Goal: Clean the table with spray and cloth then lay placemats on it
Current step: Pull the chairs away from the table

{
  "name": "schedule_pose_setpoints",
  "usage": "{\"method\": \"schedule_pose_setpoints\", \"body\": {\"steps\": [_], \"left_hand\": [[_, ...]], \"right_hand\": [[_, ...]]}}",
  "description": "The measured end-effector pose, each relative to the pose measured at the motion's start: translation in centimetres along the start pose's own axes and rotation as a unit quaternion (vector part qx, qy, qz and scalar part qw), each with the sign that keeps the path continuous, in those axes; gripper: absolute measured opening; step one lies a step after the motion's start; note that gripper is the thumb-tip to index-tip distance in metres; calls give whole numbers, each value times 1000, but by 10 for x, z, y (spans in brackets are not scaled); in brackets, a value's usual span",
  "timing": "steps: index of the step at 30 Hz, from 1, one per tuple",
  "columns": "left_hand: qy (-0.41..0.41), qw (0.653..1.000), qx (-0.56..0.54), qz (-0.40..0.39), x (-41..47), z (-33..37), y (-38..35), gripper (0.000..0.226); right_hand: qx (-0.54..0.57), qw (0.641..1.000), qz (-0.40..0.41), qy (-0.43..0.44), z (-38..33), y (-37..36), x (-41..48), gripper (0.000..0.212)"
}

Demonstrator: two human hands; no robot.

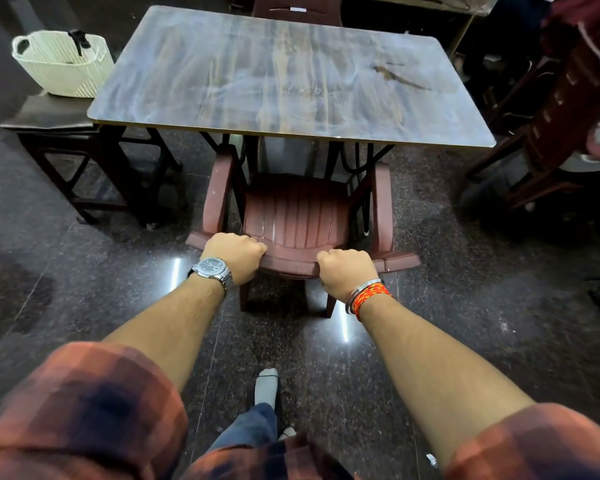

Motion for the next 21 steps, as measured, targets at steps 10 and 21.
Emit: {"method": "schedule_pose_setpoints", "body": {"steps": [10,21], "left_hand": [[2,1000,-2,9,43,4,12,18],[20,1000,11,21,81,-4,20,18]], "right_hand": [[-30,999,6,15,39,-3,40,19],[-46,998,14,30,65,-3,76,19]]}}
Point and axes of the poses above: each hand's wrist, its own x-axis towards the middle knuckle, its own y-axis out of the back of the hand, z = x × y, the point moved 6 cm from there along x, towards the middle knuckle, and after that the axes turned 7 degrees about -x, right-handed, at the moved point
